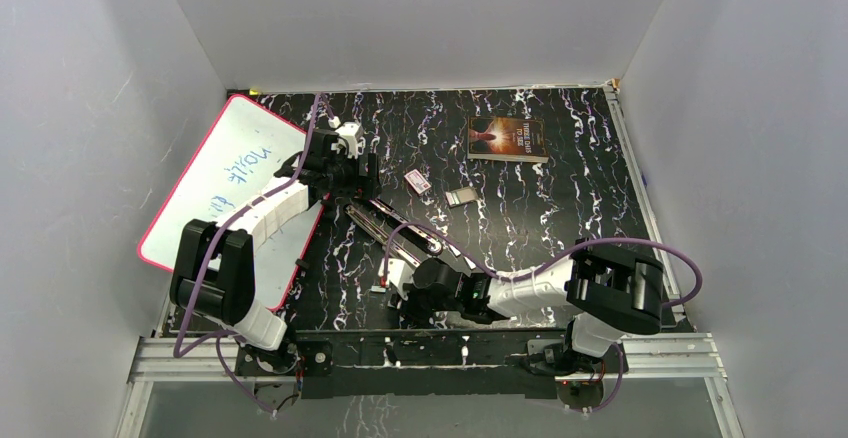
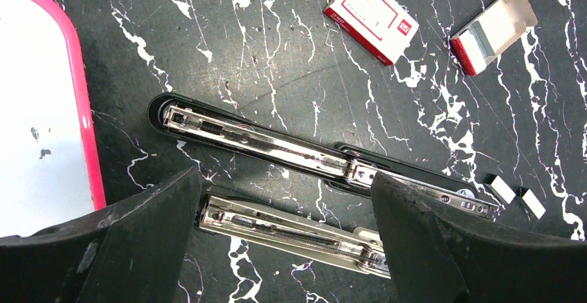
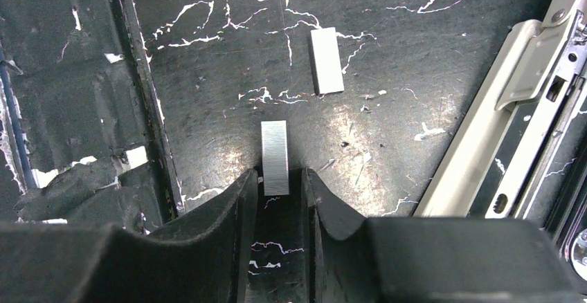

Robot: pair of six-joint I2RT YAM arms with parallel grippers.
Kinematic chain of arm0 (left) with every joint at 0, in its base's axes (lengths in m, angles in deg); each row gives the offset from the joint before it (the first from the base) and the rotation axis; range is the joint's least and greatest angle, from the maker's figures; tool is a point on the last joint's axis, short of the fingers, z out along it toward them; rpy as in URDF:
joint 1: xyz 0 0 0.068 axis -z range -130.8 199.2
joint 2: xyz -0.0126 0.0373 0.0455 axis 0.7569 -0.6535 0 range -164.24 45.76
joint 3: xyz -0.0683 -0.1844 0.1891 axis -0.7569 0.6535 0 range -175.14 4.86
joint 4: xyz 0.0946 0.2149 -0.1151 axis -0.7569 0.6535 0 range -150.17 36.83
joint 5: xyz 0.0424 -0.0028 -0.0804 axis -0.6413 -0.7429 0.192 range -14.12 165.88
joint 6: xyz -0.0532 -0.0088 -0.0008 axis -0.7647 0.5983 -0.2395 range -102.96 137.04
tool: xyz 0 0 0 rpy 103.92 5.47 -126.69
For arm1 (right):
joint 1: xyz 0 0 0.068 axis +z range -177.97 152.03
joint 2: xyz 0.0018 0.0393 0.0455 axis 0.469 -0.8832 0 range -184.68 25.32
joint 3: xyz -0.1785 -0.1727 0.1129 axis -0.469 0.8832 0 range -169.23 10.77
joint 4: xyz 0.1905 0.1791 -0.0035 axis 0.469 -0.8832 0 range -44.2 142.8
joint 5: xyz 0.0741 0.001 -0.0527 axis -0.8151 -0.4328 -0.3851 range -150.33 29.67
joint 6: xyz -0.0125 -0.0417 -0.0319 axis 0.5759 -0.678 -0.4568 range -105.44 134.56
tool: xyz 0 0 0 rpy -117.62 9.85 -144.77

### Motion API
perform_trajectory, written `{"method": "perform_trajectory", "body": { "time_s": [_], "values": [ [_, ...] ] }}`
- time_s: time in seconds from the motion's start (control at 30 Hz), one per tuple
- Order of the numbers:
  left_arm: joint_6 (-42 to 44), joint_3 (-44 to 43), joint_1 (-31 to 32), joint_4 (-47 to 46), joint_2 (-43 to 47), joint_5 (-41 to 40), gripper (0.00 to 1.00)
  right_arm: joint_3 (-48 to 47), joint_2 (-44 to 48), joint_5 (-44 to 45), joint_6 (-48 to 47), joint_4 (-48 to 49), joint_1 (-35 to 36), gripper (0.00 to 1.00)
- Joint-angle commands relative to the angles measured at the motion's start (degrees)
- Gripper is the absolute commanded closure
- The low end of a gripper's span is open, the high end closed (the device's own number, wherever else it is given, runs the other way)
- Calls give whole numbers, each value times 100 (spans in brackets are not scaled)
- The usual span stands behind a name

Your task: Load the staples into the stapler

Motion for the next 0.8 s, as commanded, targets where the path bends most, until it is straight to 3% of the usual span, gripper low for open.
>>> {"method": "perform_trajectory", "body": {
  "time_s": [0.0,0.47,0.77],
  "values": [
    [52,-225,-15,110,-2,71,8,43,-96,37,-41,-147,-8,66],
    [52,-225,-22,112,17,63,8,-74,32,-23,-141,-211,-12,86],
    [52,-225,-18,117,17,63,8,-739,620,49,-221,-448,-28,100]
  ]
}}
